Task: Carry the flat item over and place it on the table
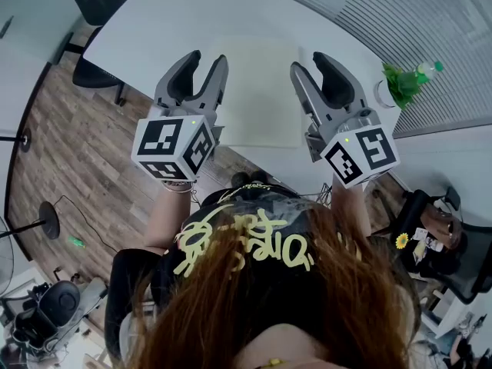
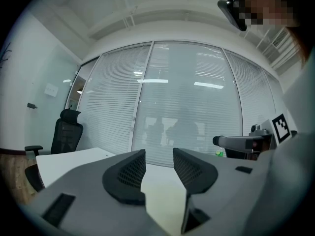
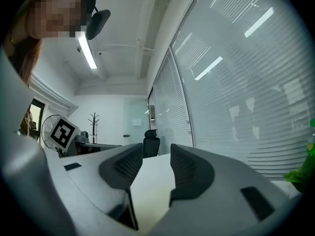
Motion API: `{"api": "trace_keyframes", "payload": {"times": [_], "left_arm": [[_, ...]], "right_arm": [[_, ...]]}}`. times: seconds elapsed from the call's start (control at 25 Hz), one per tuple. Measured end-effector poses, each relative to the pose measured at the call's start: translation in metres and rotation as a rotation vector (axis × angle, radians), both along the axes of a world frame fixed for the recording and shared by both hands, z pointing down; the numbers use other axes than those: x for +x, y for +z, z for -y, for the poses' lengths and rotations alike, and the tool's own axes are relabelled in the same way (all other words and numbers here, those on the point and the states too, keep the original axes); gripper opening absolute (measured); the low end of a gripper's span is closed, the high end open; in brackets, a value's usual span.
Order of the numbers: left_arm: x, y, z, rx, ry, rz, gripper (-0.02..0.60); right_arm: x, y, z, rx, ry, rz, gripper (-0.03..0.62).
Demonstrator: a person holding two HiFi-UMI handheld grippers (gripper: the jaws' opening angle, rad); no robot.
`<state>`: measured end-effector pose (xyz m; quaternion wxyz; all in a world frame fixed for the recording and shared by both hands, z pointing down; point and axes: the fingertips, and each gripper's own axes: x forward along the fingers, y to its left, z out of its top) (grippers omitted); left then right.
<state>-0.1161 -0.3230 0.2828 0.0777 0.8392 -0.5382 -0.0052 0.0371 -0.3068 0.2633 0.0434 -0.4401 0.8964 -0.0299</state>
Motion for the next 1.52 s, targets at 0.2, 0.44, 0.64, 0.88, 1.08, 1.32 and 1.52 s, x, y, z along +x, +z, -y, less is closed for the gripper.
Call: {"api": "trace_keyframes", "payload": {"times": [0.2, 0.44, 0.64, 0.88, 1.08, 1.32, 1.52], "left_arm": [[-0.004, -0.002, -0.001, 0.009, -0.008, -0.009, 0.127], [-0.001, -0.005, -0.003, 0.02, 0.002, -0.009, 0.061], [-0.001, -0.007, -0.002, 0.02, 0.01, -0.022, 0.049], [-0.003, -0.013, -0.004, 0.033, 0.0, -0.021, 0.037], [0.001, -0.014, -0.007, 0.04, 0.025, -0.03, 0.011], [0.001, -0.014, -0.007, 0.039, 0.025, -0.029, -0.002], [0.002, -0.015, -0.008, 0.044, 0.032, -0.027, -0.006]], "right_arm": [[-0.002, 0.002, -0.001, -0.004, 0.002, -0.002, 0.117], [-0.001, 0.0, -0.002, 0.011, 0.006, -0.018, 0.062], [0.0, -0.003, -0.002, 0.015, 0.009, -0.006, 0.042], [-0.001, -0.004, -0.003, 0.012, 0.01, 0.002, 0.023], [-0.001, -0.004, -0.002, 0.01, 0.012, 0.012, 0.009], [0.001, -0.005, -0.002, 0.024, 0.025, 0.005, 0.003], [0.0, -0.003, -0.001, 0.014, 0.015, 0.012, 0.003]]}}
